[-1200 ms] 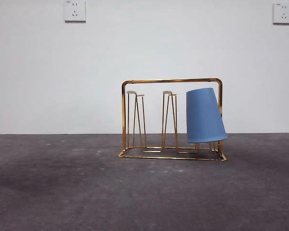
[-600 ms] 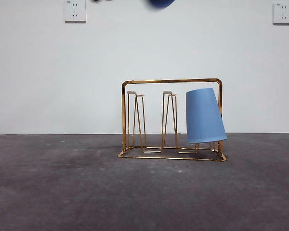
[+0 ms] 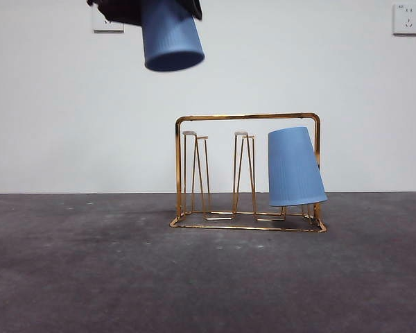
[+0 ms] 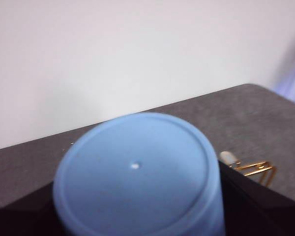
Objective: Pick up cup 1,put cup 1 in the cup rack,pick up cup 2,put cup 2 in the cup rack
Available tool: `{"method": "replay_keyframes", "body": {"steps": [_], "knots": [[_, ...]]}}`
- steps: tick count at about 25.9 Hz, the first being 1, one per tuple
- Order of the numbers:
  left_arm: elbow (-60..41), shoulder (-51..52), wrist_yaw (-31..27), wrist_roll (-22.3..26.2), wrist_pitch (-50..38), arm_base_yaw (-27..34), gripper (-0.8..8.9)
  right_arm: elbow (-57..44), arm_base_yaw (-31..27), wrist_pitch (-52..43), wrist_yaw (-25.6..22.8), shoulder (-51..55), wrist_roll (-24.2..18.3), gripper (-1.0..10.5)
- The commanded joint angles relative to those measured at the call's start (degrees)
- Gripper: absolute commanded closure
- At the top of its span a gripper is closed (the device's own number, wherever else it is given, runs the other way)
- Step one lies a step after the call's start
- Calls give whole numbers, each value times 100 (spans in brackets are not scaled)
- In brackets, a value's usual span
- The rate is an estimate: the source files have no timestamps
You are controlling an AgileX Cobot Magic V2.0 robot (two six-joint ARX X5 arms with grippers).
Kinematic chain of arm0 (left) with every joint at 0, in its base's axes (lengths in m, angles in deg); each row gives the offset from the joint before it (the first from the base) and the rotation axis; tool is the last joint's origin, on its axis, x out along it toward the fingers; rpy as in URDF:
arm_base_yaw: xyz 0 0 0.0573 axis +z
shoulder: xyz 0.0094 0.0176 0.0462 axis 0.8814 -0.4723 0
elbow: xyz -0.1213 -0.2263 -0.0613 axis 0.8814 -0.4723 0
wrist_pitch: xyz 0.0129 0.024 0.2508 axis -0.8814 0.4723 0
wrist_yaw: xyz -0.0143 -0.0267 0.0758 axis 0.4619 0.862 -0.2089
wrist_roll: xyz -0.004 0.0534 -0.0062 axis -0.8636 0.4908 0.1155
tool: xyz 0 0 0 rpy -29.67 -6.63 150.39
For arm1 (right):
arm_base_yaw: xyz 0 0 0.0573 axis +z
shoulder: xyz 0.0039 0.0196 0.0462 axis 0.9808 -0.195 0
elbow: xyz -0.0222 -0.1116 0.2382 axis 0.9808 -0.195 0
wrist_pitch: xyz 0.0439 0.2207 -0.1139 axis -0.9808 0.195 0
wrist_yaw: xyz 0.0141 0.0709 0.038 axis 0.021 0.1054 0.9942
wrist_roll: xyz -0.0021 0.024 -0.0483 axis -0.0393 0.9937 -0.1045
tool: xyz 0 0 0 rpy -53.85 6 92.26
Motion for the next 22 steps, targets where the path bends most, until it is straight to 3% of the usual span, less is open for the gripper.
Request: {"method": "replay_keyframes", "body": {"steps": [1,22], "knots": [[-11,-299,-33,184,-337,-15,819,-46,0,-17,-7,9,85,730],[-11,-1410,-55,175,-850,129,819,-46,0,192,-4,9,188,731]]}}
